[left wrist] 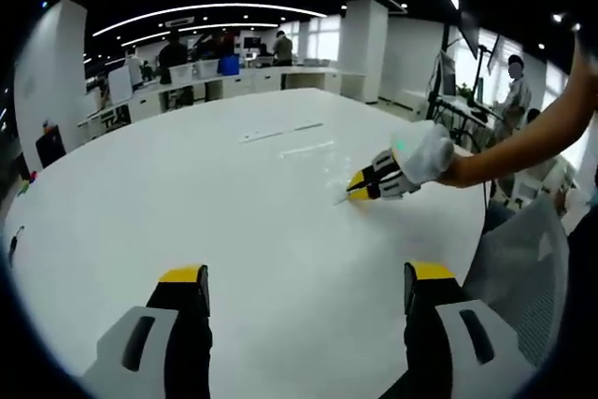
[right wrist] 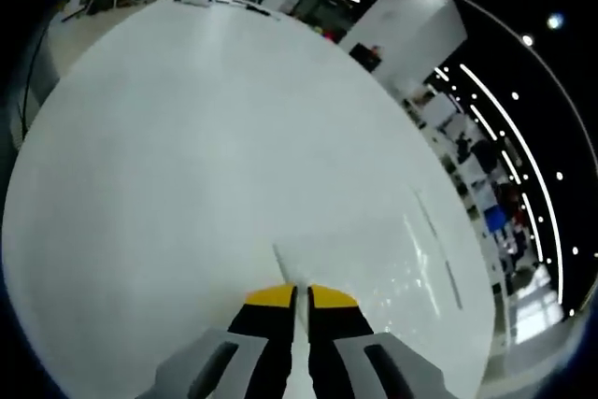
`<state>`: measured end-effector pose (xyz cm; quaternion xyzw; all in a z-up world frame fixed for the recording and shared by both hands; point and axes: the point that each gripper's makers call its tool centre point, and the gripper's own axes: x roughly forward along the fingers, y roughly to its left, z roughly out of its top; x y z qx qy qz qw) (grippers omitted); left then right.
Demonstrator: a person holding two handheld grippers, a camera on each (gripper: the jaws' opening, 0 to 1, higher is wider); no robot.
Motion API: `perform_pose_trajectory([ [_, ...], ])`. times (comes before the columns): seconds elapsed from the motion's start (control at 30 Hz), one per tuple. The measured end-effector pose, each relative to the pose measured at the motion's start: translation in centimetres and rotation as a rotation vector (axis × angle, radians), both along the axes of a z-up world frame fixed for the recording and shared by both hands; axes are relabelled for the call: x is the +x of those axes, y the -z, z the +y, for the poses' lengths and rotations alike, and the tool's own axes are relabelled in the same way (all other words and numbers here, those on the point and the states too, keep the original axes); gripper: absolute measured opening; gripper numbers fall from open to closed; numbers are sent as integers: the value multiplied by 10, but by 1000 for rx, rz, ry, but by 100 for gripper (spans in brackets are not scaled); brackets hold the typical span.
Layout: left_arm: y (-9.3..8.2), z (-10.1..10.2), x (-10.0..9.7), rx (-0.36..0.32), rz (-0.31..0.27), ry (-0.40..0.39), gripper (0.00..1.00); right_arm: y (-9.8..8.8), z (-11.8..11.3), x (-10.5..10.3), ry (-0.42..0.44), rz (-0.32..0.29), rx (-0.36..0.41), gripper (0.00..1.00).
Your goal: Open the resealable bag by pulling the two sides of the seal apart until the entire bag opening is separated and visibly accessible.
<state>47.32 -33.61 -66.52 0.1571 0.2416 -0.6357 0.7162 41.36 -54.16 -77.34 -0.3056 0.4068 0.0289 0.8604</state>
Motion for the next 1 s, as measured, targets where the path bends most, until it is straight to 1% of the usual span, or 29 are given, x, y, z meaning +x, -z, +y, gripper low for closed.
perform_pose_trajectory([
  [0.17,-1,0,-1,3,-6,5,83,-5,1,-3,13,-17,20,0],
  [0.33,-2,1,-4,4,-14,15,81,-13,7,-1,7,-43,35,0],
  [0.47,-1,2,-6,10,-19,23,81,-16,12,-3,-2,-50,40,0],
  [0.53,-2,2,-7,9,-20,26,81,-19,17,-3,0,-64,62,0],
  [0.57,-2,1,-8,9,-21,28,80,-21,22,-2,5,-89,104,0],
  [0.67,-3,1,-11,12,-26,37,80,-25,26,-5,-2,-84,100,0],
  [0.83,-2,1,-18,30,-37,60,79,-31,32,-9,-4,-95,120,0],
  [1.0,-3,0,-24,29,-45,77,78,-38,39,-15,-9,-103,131,0],
])
